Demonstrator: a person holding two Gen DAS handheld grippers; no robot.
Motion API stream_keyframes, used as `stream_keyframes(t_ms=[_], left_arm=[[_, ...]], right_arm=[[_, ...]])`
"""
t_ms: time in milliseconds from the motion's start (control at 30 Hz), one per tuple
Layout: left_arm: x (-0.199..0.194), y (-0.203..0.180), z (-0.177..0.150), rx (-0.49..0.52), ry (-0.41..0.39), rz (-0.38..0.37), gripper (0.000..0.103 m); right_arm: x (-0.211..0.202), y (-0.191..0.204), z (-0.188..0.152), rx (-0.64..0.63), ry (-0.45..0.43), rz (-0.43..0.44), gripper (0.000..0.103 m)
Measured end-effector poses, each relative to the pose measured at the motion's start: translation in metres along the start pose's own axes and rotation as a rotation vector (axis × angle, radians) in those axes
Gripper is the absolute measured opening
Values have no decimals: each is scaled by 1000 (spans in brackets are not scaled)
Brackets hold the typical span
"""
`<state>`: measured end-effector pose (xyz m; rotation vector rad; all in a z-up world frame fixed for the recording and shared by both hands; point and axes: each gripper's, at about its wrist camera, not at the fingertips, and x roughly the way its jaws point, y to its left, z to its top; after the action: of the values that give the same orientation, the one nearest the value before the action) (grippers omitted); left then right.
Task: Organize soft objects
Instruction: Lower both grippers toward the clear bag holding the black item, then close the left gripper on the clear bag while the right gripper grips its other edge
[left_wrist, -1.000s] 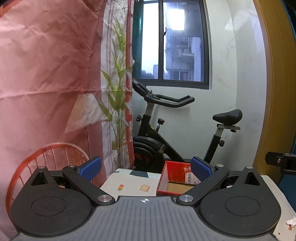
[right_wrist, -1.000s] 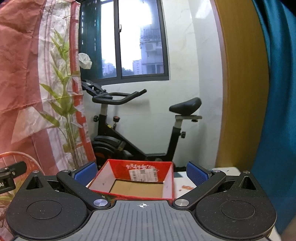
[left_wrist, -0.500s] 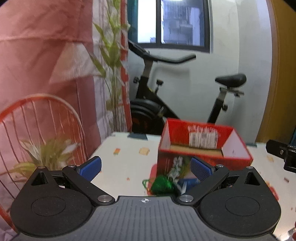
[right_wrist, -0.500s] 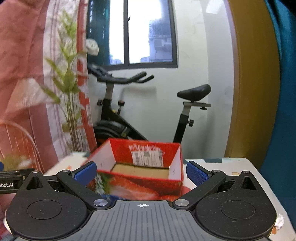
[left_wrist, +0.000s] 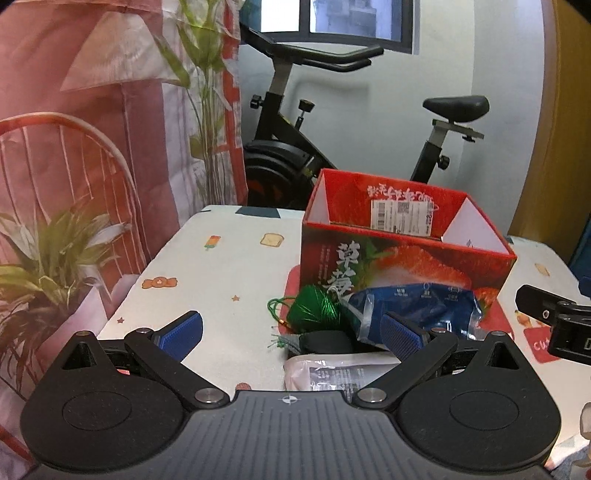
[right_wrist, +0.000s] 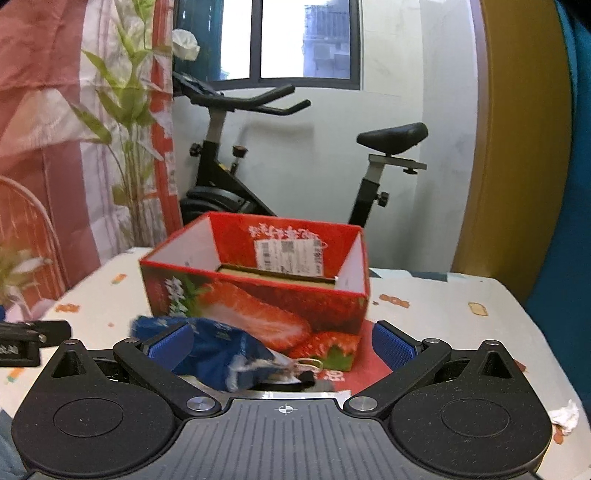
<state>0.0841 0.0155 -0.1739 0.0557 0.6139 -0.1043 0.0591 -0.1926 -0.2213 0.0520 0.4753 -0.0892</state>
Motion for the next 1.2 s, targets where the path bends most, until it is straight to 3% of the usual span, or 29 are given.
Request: stream_keyframes(t_ms=[333, 600, 833, 1200], left_arm=[[33, -3, -24, -27, 119, -55, 99], [57, 6, -45, -81, 237, -105, 78], [63, 9, -59, -64, 287, -170, 58], [78, 18, -73, -137, 323, -263, 56]], right_arm=[[29, -15, -37, 10, 111, 59, 100], [50, -19, -78, 10, 253, 105, 76], [54, -29, -87, 76, 271, 118, 76], [60, -26, -97, 66, 288, 147, 74]])
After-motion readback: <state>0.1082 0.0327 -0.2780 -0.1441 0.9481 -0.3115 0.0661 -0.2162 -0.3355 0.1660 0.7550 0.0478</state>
